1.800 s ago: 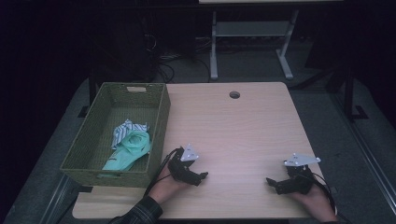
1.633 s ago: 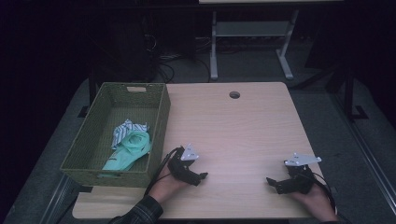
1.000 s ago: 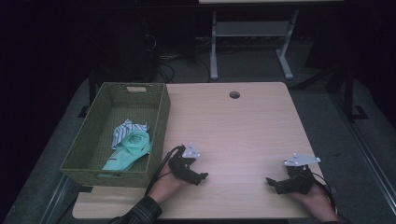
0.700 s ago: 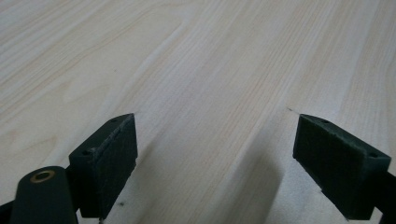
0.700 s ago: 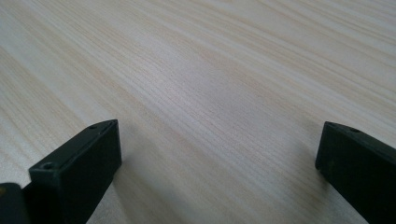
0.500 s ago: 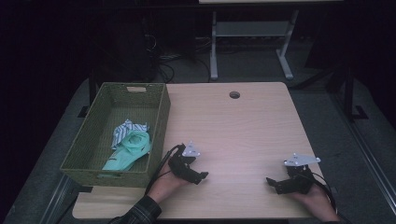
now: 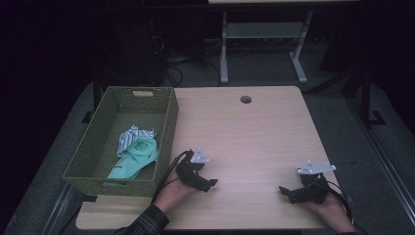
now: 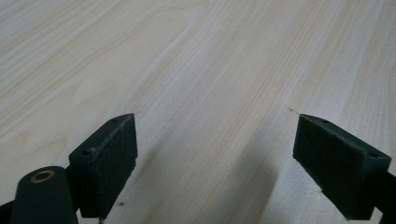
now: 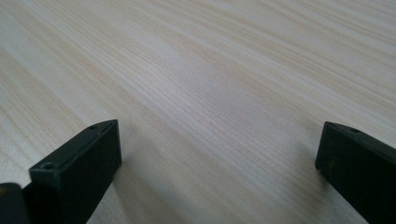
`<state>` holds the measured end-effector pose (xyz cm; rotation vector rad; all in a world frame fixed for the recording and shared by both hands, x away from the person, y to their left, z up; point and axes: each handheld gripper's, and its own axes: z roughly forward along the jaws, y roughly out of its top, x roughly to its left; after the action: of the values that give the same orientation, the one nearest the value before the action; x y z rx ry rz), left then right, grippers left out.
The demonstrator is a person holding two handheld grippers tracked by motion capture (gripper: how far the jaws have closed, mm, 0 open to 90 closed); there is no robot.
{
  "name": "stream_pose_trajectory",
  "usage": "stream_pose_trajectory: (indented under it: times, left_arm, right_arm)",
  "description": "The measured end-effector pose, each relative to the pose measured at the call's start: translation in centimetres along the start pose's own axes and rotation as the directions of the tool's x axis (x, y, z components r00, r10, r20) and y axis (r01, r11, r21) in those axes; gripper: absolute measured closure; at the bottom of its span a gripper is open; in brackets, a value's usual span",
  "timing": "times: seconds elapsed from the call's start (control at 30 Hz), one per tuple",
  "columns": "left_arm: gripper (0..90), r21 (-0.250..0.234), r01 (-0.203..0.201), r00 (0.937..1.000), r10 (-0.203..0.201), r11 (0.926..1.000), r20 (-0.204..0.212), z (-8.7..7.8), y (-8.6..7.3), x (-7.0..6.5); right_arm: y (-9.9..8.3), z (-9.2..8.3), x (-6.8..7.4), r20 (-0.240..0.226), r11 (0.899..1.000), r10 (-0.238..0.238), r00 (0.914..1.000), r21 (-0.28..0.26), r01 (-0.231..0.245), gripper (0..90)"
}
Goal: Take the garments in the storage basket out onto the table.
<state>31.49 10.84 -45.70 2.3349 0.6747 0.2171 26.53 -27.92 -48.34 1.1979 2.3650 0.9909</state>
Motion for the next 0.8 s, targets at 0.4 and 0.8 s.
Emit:
stream_pose_trajectory:
  times: [0.4, 0.8]
  left_arm:
    - [13.2, -0.012, -0.004, 1.0000, 0.004, 0.9999, 0.005, -0.43, 0.42, 0.23]
    - [13.3, -0.033, 0.005, 1.0000, -0.005, 0.9994, 0.008, -0.95, 0.87, 0.30]
  right_arm:
    - [0.00, 0.00, 0.00, 0.001, 1.000, -0.001, 1.0000, 0.001, 0.001, 0.0]
    - [0.00, 0.00, 0.01, 0.001, 1.000, -0.001, 1.0000, 0.000, 0.001, 0.0]
